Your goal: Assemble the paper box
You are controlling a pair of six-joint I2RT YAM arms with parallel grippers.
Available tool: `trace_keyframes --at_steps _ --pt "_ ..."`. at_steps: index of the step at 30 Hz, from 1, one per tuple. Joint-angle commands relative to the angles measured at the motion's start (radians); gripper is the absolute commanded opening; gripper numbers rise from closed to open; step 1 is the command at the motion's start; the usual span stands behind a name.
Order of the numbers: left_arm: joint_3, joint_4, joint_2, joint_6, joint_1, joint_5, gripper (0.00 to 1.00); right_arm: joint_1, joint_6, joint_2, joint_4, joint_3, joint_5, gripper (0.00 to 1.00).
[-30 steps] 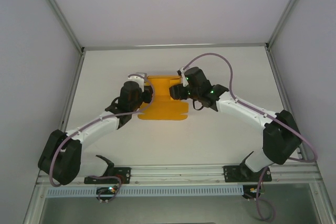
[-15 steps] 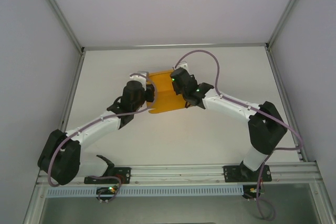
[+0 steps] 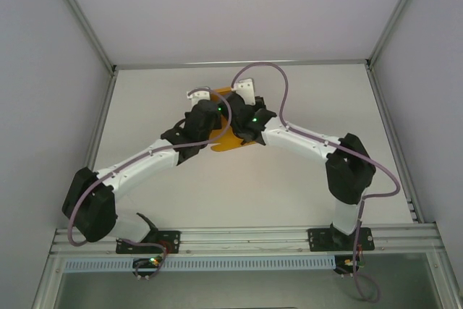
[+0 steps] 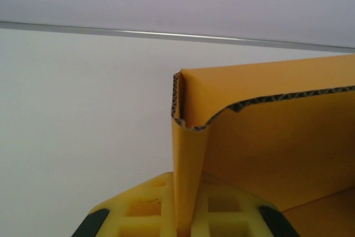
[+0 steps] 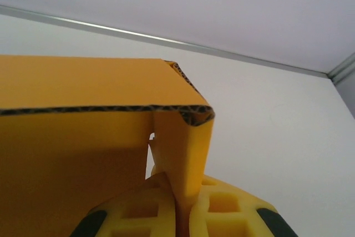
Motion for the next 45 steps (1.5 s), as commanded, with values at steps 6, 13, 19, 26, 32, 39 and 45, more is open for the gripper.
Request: trace_keyframes --at_steps 6,13,19,26,32,39,45 --pt "-0.047 -0.004 -0.024 0.028 0.051 -0.041 0.0 -0.103 -0.149 -0.11 0.325 -0.252 -0.05 0.02" --pt "-0.088 0.11 -0.031 0.05 0.051 0.126 0.0 -0.15 -0.103 -0.326 0.834 -0.557 -0.712 0.37" --pt "-0.161 0.219 -0.076 0.119 0.049 0.171 0.0 -0.151 -0.123 -0.486 0.739 -0.597 -0.809 0.88" --pt "-0.261 0.396 -0.141 0.233 0.051 0.27 0.0 -0.151 -0.073 -0.709 0.584 -0.66 -0.765 1.0" --pt "-0.304 0.464 -0.173 0.313 0.069 0.478 0.0 -0.152 -0.008 -0.873 0.498 -0.755 -0.695 1.0" --pt "-0.192 0.094 -0.173 0.551 0.176 0.98 0.0 -0.152 0.046 -1.006 0.306 -0.786 -0.643 1.0" --pt "-0.08 -0.236 -0.124 0.829 0.232 1.197 0.0 -0.152 0.055 -1.107 0.17 -0.809 -0.551 1.0"
